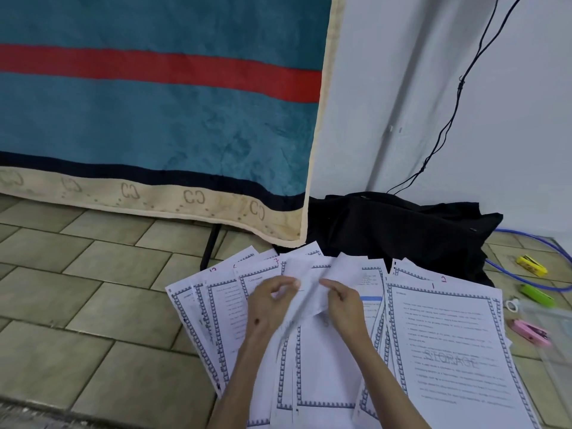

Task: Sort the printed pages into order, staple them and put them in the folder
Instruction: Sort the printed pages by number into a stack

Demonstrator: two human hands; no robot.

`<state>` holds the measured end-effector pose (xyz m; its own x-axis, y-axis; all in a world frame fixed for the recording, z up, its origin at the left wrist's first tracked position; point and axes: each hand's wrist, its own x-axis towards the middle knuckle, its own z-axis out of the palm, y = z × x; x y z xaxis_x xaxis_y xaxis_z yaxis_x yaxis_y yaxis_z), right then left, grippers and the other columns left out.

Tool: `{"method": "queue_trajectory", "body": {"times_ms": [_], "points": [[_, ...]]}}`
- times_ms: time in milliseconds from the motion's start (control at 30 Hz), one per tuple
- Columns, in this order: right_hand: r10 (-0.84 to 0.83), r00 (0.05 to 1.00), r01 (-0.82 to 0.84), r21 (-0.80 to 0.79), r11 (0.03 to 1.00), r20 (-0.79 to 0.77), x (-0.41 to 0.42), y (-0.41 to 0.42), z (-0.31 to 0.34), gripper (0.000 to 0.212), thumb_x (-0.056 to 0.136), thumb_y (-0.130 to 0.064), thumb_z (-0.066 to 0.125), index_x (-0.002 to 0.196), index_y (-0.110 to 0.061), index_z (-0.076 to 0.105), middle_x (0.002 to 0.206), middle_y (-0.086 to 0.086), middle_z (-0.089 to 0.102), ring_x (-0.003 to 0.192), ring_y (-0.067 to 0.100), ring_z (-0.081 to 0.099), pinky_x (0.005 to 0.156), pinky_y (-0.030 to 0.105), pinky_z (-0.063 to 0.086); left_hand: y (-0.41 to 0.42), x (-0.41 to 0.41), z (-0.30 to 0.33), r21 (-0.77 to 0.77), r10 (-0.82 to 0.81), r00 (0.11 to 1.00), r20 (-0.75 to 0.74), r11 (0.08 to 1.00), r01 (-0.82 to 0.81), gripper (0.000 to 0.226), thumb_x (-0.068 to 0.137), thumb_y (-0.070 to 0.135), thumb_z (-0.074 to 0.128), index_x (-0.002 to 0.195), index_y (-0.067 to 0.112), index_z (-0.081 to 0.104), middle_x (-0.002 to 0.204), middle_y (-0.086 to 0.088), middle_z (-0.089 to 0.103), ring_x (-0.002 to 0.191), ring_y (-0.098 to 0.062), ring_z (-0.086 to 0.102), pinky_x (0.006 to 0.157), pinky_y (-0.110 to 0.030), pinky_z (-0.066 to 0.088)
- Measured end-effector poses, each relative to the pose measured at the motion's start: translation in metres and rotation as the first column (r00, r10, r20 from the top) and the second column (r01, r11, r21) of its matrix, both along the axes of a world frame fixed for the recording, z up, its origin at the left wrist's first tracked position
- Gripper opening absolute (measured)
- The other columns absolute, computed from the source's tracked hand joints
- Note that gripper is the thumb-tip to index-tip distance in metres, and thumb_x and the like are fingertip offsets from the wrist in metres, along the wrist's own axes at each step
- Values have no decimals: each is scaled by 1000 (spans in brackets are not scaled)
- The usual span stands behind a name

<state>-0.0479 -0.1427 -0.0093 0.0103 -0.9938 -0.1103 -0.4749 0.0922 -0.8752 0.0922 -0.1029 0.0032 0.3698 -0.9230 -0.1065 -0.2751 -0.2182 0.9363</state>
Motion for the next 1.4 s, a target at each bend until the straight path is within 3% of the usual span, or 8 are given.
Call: {"method": "queue_trajectory", "body": {"times_ms": [133, 233, 400, 767, 933, 1233, 1333, 1400], "points": [[-47, 995, 42, 58, 997, 88, 2, 1, 8, 59, 94, -45, 46, 43, -19, 33, 42, -13, 36, 47, 7, 35, 62, 24, 32, 8, -30, -3, 3, -168, 983, -75, 986, 169, 43, 90, 50, 36, 114, 27, 64, 107, 15, 64, 105, -4, 56, 76, -8, 37], [-70, 997, 71, -21, 997, 38, -6, -1, 6, 51, 93, -24, 55, 51, -5, 32, 49, 2, 30, 49, 13, 29, 53, 26, 25, 7, -28, -10, -14, 9, 966, -259, 1000, -13, 36, 84, 45, 43, 112, 30, 61, 113, 7, 67, 109, -11, 59, 83, -23, 44], [-173, 979, 167, 65, 984, 106, -10, -5, -2, 42, 95, -12, 48, 58, -14, 27, 54, 2, 28, 53, 16, 27, 55, 27, 24, -5, 4, -24, 128, 479, 873, -90, 875, -467, 43, 89, 6, 52, 132, 9, 47, 140, -13, 45, 131, -29, 40, 109, -42, 35], [-404, 902, 387, 127, 913, 150, -40, -8, 8, 36, 90, -11, 41, 62, -17, 19, 61, 1, 18, 55, 18, 18, 54, 28, 17, -12, -15, -16, 179, 159, 965, 209, 964, -197, 49, 88, 30, 62, 127, 9, 41, 122, -13, 51, 107, -28, 55, 78, -33, 46], [-396, 902, 364, 189, 912, 174, -48, -10, 4, 35, 90, -18, 43, 64, -17, 20, 61, 0, 19, 55, 19, 19, 54, 30, 19, -15, -5, -6, 252, 125, 990, 71, 958, -139, 28, 90, 22, 60, 108, 2, 60, 106, -7, 65, 75, -16, 55, 66, -17, 51], [-366, 908, 328, 199, 923, 203, -49, -15, 2, 31, 84, -22, 46, 63, -16, 24, 60, 1, 23, 52, 17, 22, 50, 25, 21, -4, 39, -6, 268, 253, 967, -8, 933, -242, 33, 89, 19, 61, 117, 2, 61, 123, -15, 62, 113, -29, 56, 86, -23, 38], [-200, 910, 141, 182, 973, 362, -39, -9, 14, 41, 83, -54, 49, 107, -23, 56, 101, -5, 56, 91, 18, 53, 79, 37, 47, -2, 42, 0, 322, 150, 989, 1, 936, -142, 40, 89, 26, 61, 123, 6, 57, 126, -13, 59, 117, -30, 54, 95, -31, 41], [35, 928, -90, 134, 987, 371, -28, -1, 18, 93, 67, -90, 23, 146, -42, 16, 144, -13, 36, 129, 20, 42, 108, 43, 31, 0, 53, 11, 321, 116, 989, 90, 937, -139, 34, 90, 26, 58, 116, 5, 61, 117, -15, 63, 110, -32, 57, 87, -32, 43]]}}
